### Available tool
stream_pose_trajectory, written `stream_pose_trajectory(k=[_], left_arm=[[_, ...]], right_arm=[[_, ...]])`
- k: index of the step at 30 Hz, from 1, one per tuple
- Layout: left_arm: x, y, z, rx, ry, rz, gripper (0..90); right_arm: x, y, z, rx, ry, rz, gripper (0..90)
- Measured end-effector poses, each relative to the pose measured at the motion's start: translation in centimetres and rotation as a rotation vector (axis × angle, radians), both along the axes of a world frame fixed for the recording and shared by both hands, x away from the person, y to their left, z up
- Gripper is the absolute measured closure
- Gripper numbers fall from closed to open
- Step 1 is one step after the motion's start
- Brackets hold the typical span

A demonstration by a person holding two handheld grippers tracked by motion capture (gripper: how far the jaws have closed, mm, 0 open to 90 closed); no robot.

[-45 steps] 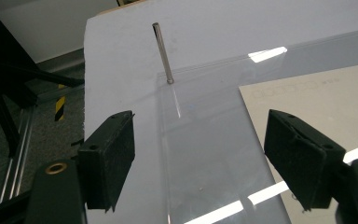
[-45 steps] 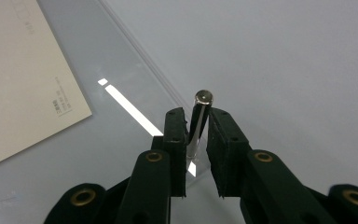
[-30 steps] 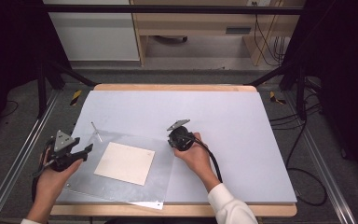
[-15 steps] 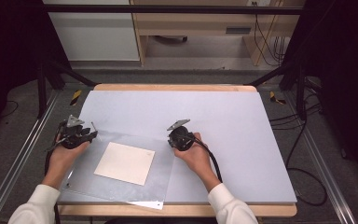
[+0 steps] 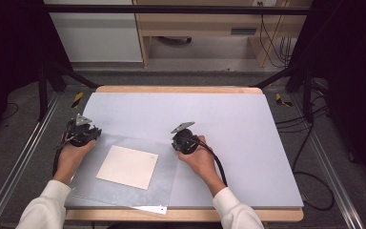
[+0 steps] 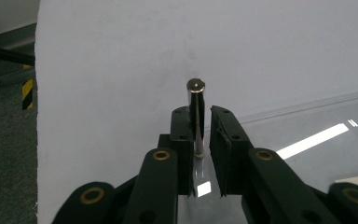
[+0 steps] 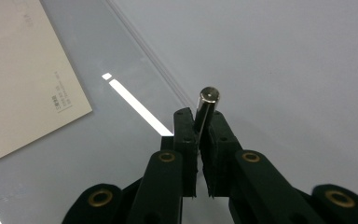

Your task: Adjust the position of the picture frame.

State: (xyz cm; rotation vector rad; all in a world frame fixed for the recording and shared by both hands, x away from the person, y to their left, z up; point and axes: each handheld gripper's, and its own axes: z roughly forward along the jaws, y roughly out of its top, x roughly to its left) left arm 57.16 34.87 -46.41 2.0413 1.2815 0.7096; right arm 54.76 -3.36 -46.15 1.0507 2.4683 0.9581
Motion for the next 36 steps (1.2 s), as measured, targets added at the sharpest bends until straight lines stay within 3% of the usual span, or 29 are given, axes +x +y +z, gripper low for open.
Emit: stream_pose_trajectory(k=[13,18,21,29,36], left_arm=[[0.2,0.1,-0.2,-0.001,-0.001,-0.006,82.5],[0.3,0.3,-0.2,-0.029,0.008,-0.005,83.8],[0.3,0.6,-0.1,-0.068,0.017,0.0,84.7],[-0.4,0.5,1.8,-0.075,0.003,-0.006,85.0],[-1.6,0.1,3.5,-0.074,0.007,-0.028,84.9]], right_arm=[[0.0,0.0,0.0,0.017,-0.012,-0.009,84.0],[0.0,0.1,0.0,0.014,-0.019,-0.004,84.9],[0.0,-0.1,0.0,0.024,-0.021,0.0,85.2],[-0.2,-0.6,1.2,0.058,0.005,0.011,83.8],[-0.4,-1.3,2.9,0.068,-0.013,0.014,82.2]])
